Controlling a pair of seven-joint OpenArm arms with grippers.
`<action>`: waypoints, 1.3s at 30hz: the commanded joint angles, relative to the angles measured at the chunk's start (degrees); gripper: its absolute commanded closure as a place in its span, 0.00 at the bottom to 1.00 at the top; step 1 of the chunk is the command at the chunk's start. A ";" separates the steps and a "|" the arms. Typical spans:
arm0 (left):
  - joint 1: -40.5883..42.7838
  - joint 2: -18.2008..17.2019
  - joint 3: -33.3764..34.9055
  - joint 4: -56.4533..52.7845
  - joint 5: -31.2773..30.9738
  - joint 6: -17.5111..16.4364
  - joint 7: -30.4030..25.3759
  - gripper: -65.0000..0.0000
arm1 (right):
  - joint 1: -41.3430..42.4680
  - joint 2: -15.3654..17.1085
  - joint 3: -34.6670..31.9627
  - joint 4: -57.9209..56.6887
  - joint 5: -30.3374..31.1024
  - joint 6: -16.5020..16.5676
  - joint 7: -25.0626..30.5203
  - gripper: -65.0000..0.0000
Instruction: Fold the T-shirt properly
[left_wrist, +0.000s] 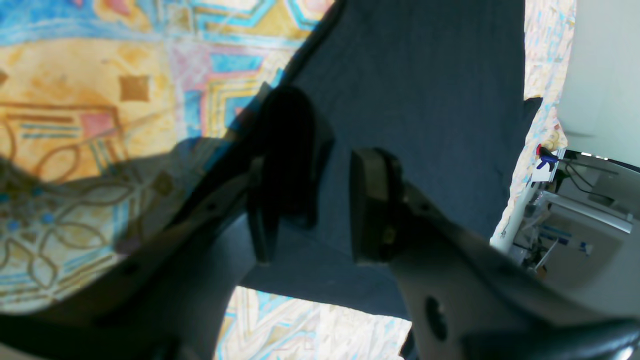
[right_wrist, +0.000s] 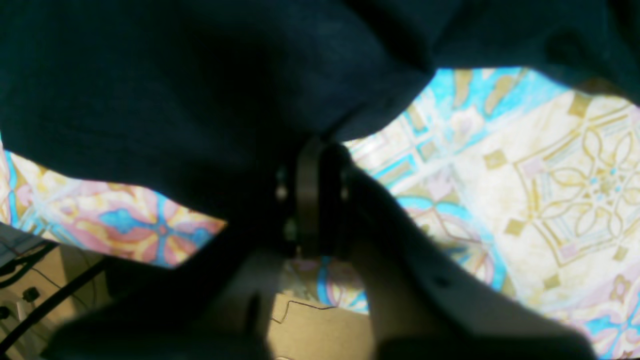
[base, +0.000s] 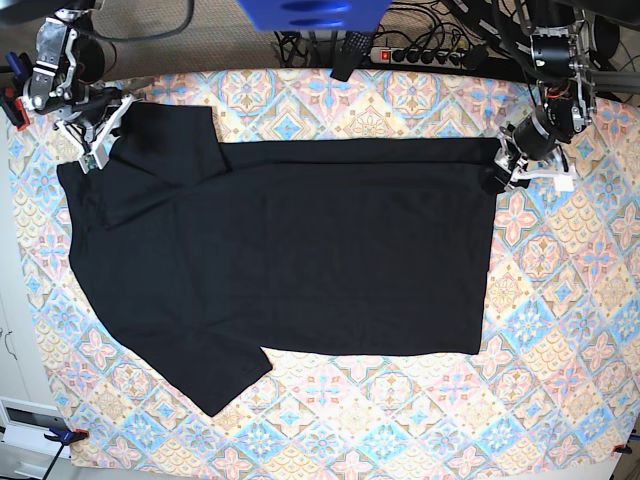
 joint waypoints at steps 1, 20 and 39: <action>-0.27 -0.79 -0.30 0.91 -0.71 -0.53 -0.25 0.66 | -0.51 -0.46 -0.66 1.64 1.63 1.96 -1.58 0.98; -0.27 -0.53 -0.03 0.82 -0.53 -0.53 -0.34 0.66 | 9.60 -0.11 2.77 14.47 14.64 1.96 -2.28 0.98; -0.18 -0.44 -0.03 0.82 -0.53 -0.53 -0.25 0.66 | 27.97 -2.75 -6.81 4.19 5.06 1.96 -1.58 0.66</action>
